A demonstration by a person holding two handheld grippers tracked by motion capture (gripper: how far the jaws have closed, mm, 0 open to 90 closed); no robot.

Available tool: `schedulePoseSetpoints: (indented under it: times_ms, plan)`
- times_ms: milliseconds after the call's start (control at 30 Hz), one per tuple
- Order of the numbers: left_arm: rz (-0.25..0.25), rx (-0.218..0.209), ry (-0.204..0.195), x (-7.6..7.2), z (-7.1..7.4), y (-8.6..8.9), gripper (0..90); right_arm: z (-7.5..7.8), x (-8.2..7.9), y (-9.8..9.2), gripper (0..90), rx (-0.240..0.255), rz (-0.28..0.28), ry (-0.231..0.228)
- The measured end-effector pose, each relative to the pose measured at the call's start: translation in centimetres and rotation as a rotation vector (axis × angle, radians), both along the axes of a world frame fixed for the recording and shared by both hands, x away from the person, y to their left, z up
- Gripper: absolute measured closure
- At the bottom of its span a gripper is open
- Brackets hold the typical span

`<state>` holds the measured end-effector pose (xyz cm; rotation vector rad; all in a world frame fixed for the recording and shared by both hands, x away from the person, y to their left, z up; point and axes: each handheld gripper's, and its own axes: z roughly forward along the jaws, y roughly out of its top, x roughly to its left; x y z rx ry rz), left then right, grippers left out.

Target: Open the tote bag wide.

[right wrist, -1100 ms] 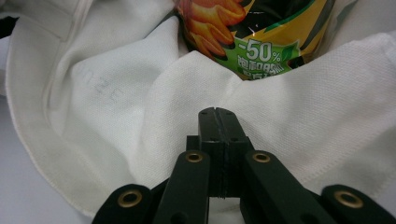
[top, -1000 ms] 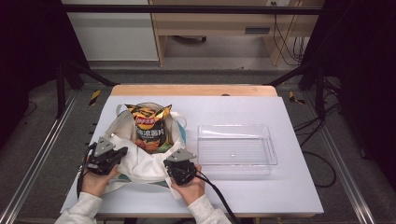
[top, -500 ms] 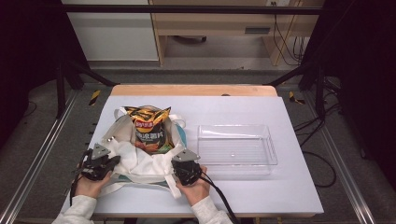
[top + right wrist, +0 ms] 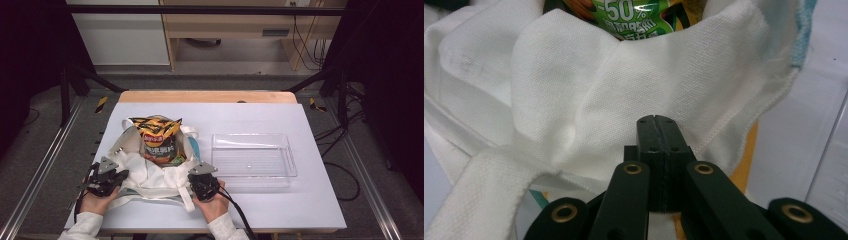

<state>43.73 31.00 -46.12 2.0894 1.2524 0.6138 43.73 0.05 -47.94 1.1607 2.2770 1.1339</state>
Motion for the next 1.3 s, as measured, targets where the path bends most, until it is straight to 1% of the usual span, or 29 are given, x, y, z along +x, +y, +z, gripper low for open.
schedulePoseSetpoints:
  times_ms: [67,133,200,233,267,333,433,467,500,533,600,633,667,700,733,767,800,833,867,900,933,967,1000,1033,1067,1133,1267,1300]
  plan:
    - [-0.001,0.004,0.004,-0.2,-0.1,-0.1,90.0,-0.1,0.0,-0.1,90.0,0.006,-0.002,0.000]
    - [-0.005,0.016,0.005,-0.3,-0.2,-0.2,90.0,-0.3,-0.1,-0.1,90.0,0.007,0.000,-0.011]
    - [-0.004,0.014,0.008,-0.2,-0.3,-0.2,90.0,-0.4,-0.2,-0.1,90.0,0.009,0.000,-0.018]
    - [-0.005,0.007,0.011,-0.2,-0.4,-0.1,90.0,-0.5,-0.3,-0.1,90.0,0.006,0.001,-0.029]
    - [-0.005,0.007,0.011,-0.2,-0.4,-0.1,90.0,-0.5,-0.3,-0.1,90.0,0.006,0.001,-0.029]
    - [-0.006,0.006,0.006,-0.1,-0.5,-0.2,90.0,-0.5,-0.3,-0.1,90.0,0.010,-0.001,-0.026]
    - [-0.010,0.026,-0.007,-0.2,-0.6,-0.4,89.7,-0.6,-0.3,-0.1,90.0,0.007,0.002,-0.027]
    - [-0.010,0.026,-0.010,-0.2,-0.5,-0.4,88.9,-0.7,-0.4,-0.1,90.0,0.005,0.007,-0.043]
    - [-0.013,0.019,-0.011,-0.2,-0.5,-0.4,88.9,-0.7,-0.4,-0.1,90.0,0.005,0.007,-0.043]
    - [-0.015,0.010,-0.011,-0.2,-0.4,-0.3,86.4,-0.7,-0.5,-0.2,90.0,0.019,0.001,-0.047]
    - [-0.011,-0.008,-0.020,-0.2,-0.2,-0.2,82.4,-0.7,-0.5,-0.2,90.0,0.025,0.003,-0.050]
    - [-0.011,-0.010,-0.024,-0.3,0.0,-0.2,80.9,-0.6,-0.5,-0.2,89.9,0.031,0.000,-0.048]
    - [-0.009,-0.015,-0.037,-0.4,0.2,-0.2,78.2,-0.6,-0.5,-0.3,88.5,0.037,0.005,-0.051]
    - [-0.008,-0.021,-0.054,-0.5,0.5,-0.2,78.2,-0.6,-0.5,-0.3,88.5,0.037,0.005,-0.051]
    - [-0.001,-0.033,-0.076,-0.7,0.9,-0.1,74.9,-0.3,-0.6,-0.4,84.8,0.065,0.006,-0.044]
    - [0.007,-0.066,-0.115,-1.0,1.5,0.1,73.6,-0.2,-0.6,-0.4,82.8,0.070,0.006,-0.045]
    - [0.007,-0.066,-0.115,-1.0,1.5,0.1,71.6,-0.1,-0.7,-0.5,81.9,0.072,0.008,-0.049]
    - [0.012,-0.078,-0.133,-1.2,1.8,0.1,69.4,0.1,-0.8,-0.5,80.1,0.077,0.009,-0.050]
    - [0.015,-0.089,-0.153,-1.3,2.2,0.2,69.4,0.1,-0.8,-0.5,80.1,0.077,0.009,-0.050]
    - [0.019,-0.102,-0.168,-1.5,2.4,0.3,67.4,0.3,-0.8,-0.5,78.1,0.088,0.015,-0.065]
    - [0.016,-0.112,-0.178,-1.6,2.6,0.4,63.7,0.7,-1.0,-0.6,74.2,0.120,0.019,-0.071]
    - [0.017,-0.123,-0.182,-1.6,2.7,0.4,63.7,0.7,-1.0,-0.6,74.2,0.120,0.019,-0.071]
    - [0.020,-0.137,-0.194,-1.6,2.9,0.4,60.7,1.1,-1.1,-0.6,71.6,0.142,0.028,-0.083]
    - [0.019,-0.149,-0.204,-1.6,3.2,0.4,59.7,1.3,-1.1,-0.6,69.9,0.152,0.030,-0.093]
    - [0.019,-0.149,-0.204,-1.6,3.2,0.4,57.8,1.3,-1.1,-0.6,69.9,0.152,0.030,-0.093]
    - [0.018,-0.165,-0.215,-1.6,3.5,0.4,56.1,1.7,-1.2,-0.6,67.0,0.166,0.037,-0.112]
    - [0.007,-0.194,-0.230,-1.6,3.9,0.2,49.9,3.0,-1.4,-0.8,62.3,0.186,0.049,-0.148]
    - [0.004,-0.199,-0.232,-1.6,4.0,0.1,48.7,3.3,-1.4,-0.9,61.8,0.187,0.050,-0.151]
